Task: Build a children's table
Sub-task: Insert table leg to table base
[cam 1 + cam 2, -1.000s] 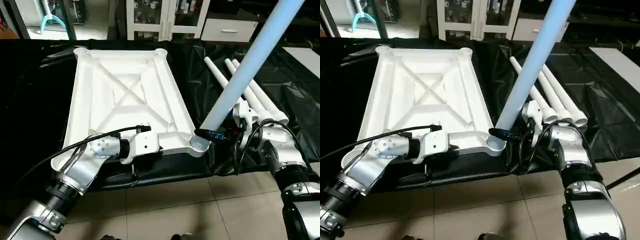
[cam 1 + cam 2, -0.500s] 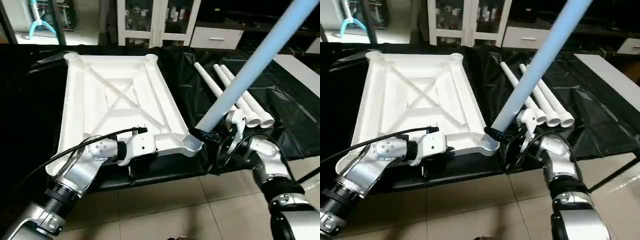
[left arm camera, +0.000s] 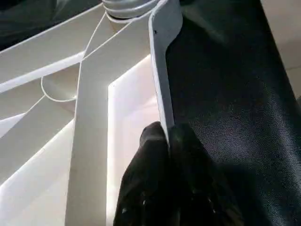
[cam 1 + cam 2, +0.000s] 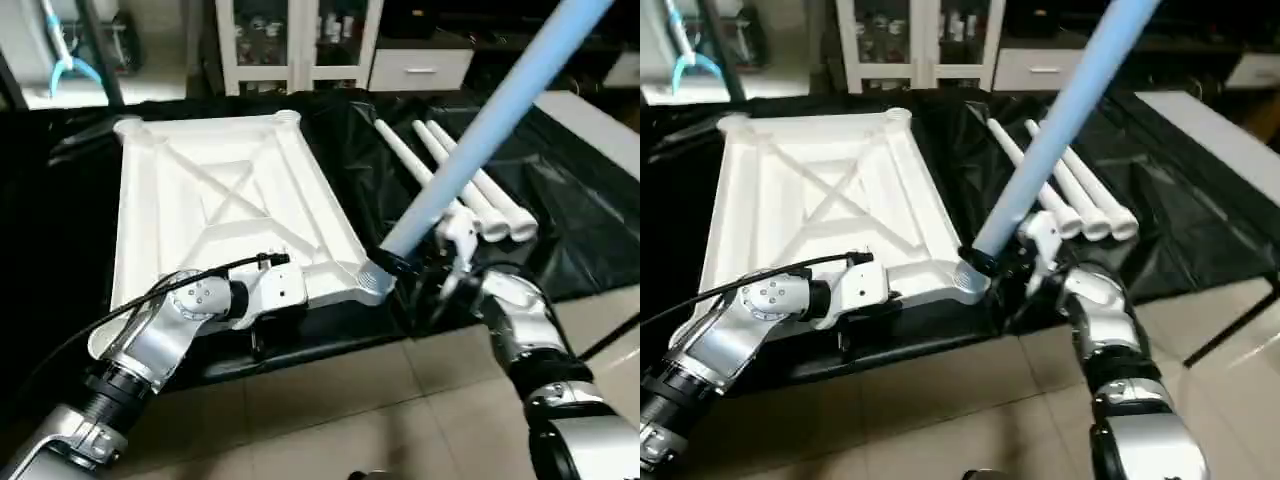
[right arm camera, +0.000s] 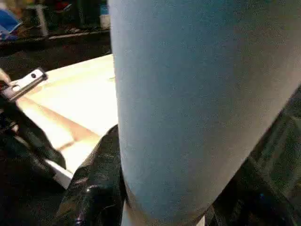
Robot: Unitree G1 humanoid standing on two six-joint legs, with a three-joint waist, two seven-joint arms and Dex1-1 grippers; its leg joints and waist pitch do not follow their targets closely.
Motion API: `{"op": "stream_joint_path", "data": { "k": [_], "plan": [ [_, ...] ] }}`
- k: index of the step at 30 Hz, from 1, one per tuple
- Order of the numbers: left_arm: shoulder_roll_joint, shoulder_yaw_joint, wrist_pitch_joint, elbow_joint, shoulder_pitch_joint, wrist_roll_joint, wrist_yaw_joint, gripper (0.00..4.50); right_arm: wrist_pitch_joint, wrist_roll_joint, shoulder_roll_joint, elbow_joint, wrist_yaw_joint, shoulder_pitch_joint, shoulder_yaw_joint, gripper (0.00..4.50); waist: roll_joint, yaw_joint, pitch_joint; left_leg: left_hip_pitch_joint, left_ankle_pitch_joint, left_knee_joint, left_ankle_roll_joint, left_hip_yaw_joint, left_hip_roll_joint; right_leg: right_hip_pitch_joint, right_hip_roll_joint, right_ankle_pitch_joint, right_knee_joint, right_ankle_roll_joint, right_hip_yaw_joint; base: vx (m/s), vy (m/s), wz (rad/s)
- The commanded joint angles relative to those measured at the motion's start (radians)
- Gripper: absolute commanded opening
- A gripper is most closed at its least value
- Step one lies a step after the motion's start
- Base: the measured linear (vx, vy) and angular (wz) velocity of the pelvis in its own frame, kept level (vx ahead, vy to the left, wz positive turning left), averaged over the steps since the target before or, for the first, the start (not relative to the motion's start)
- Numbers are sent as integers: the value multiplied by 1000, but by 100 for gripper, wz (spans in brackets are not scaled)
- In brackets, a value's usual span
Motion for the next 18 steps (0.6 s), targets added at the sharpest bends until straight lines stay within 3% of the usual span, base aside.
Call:
{"op": "stream_joint_path", "data": {
  "k": [1, 2, 3, 4, 5, 6, 7, 8, 9, 10, 11, 12, 13, 14, 15, 16, 17, 18],
  "plan": [
    [21, -38, 0, -9, 17, 28, -38, 0, 84, -112, -48, 121, -146, 81, 6, 186, 41, -17, -2, 33, -921, -142, -65, -36, 33, 13, -12, -551, -72, -62, -38, -54, 9, -12],
    [20, -38, 6, -12, 18, 26, -40, 0, 90, -121, -42, 114, -157, 88, 16, 186, 58, 2, 4, 2, -948, -184, -63, -32, 50, 62, -10, -423, 2, -77, -32, -65, 1, -8],
    [21, -38, 11, -16, 20, 23, -44, 0, 103, -131, -34, 106, -163, 93, 29, 186, 76, 48, 5, -43, -988, -240, -68, -6, 73, 108, 1, -270, 129, -88, -9, -82, -40, 3],
    [21, -38, 12, -17, 21, 23, -44, 0, 105, -131, -33, 106, -163, 92, 30, 186, 62, 69, 10, -35, -971, -251, -57, 9, 79, 86, 0, -256, 146, -80, 22, -82, -40, 3],
    [22, -38, 17, -20, 24, 20, -46, 0, 118, -136, -29, 105, -168, 91, 38, 186, 42, 66, 7, 4, -898, -222, -50, 18, 60, 47, -8, -373, 110, -67, 54, -27, -129, 13],
    [22, -37, 21, -21, 26, 20, -45, 0, 128, -138, -28, 105, -172, 87, 41, 186, 3, 74, 4, 109, -373, 51, 5, -5, -30, -85, -130, -1097, -126, -12, 98, 52, -138, -2],
    [22, -37, 23, -20, 27, 20, -44, 0, 133, -139, -27, 106, -175, 83, 44, 186, 6, 75, 5, -13, -178, 5, 28, -47, -20, 34, -148, -1065, -82, -28, 114, 52, -138, -2],
    [22, -37, 23, -20, 27, 20, -44, 0, 133, -139, -27, 106, -175, 83, 44, 186, 10, 87, -7, -47, -144, -46, 9, -55, -8, 75, -120, -908, -48, -41, 99, 108, -47, -42],
    [16, -29, 44, -25, 33, 20, -33, 0, 161, -145, -28, 109, -198, 74, 53, 186, 20, 80, -6, -13, -239, -83, 12, -54, 10, 24, -62, -664, -29, -92, 75, 53, -21, -30],
    [11, -24, 54, -26, 34, 19, -26, 0, 177, -148, -28, 116, -214, 67, 56, 186, 20, 74, -8, -5, -292, -85, 14, -51, 10, 21, -51, -598, -20, -116, 71, 53, -21, -30],
    [11, -24, 54, -26, 34, 19, -26, 0, 177, -148, -28, 116, -214, 67, 56, 186, 27, 72, -1, 23, -396, -84, 10, -36, 3, 2, -43, -622, -31, -140, 70, -42, -59, 15],
    [1, -15, 80, -36, 38, 15, -11, 0, 194, -160, -25, 131, -272, 57, 65, 186, 34, 68, 4, 48, -463, -74, 3, -30, -5, -13, -47, -731, -50, -122, 62, -50, -58, 20],
    [-4, -13, 86, -36, 37, 16, -3, 0, 192, -165, -25, 136, -295, 55, 67, 186, 35, 65, 1, 51, -473, -77, 1, -31, -5, -11, -48, -746, -54, -114, 58, -50, -58, 20],
    [-19, -6, 107, -38, 34, 20, 24, 0, 186, -184, -22, 151, -378, 47, 71, 186, 37, 57, 14, 33, -522, -93, -12, -46, 2, -1, -47, -771, -53, -83, 40, -60, -21, 3],
    [-35, 1, 125, -34, 28, 27, 55, 0, 182, -189, -15, 156, -439, 44, 63, 186, 35, 50, 11, 29, -555, -98, -18, -50, 3, 9, -44, -775, -61, -61, 30, -52, 22, -13],
    [-54, 8, 147, -30, 21, 37, 91, 0, 177, -194, -7, 162, -509, 42, 53, 186, 45, 37, 15, 37, -667, -111, -37, -65, 13, 11, -41, -740, -62, -40, 5, -52, 22, -13],
    [-72, 17, 167, -23, 13, 49, 132, 0, 183, -188, 5, 163, -556, 43, 41, 186, 55, 32, 17, 43, -736, -121, -45, -70, 19, 13, -35, -700, -64, -39, -7, -36, 54, -8],
    [-111, 34, 210, -10, -5, 69, 213, 0, 196, -174, 30, 170, -632, 41, 18, 186, 51, 19, 12, 36, -820, -139, -50, -78, 32, 35, -30, -559, -42, -51, -17, -60, 68, -8]
  ]
}}
